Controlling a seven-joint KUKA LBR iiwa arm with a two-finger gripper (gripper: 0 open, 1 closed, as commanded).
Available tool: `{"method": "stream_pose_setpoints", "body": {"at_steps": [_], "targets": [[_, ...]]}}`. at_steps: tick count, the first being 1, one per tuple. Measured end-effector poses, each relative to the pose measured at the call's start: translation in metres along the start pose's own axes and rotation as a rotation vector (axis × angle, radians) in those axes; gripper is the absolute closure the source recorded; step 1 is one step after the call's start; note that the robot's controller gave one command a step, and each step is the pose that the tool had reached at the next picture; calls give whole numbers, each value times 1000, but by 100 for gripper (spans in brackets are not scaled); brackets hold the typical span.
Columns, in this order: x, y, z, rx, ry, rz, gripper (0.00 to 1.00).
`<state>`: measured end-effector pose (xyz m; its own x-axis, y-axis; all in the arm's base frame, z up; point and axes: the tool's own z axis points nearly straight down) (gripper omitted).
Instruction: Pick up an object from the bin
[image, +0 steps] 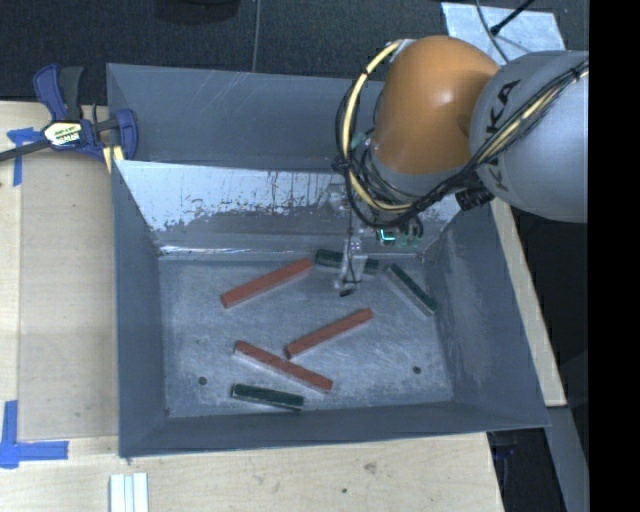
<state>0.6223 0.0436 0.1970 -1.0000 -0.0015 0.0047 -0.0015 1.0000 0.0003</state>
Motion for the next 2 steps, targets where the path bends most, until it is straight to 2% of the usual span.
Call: {"method": "stream_pose_setpoints", "body": {"at_steps": [1, 2], "targets": [[9, -31, 126, -1, -2, -280, 0], [71, -41, 126, 2, -10, -428, 0]]}}
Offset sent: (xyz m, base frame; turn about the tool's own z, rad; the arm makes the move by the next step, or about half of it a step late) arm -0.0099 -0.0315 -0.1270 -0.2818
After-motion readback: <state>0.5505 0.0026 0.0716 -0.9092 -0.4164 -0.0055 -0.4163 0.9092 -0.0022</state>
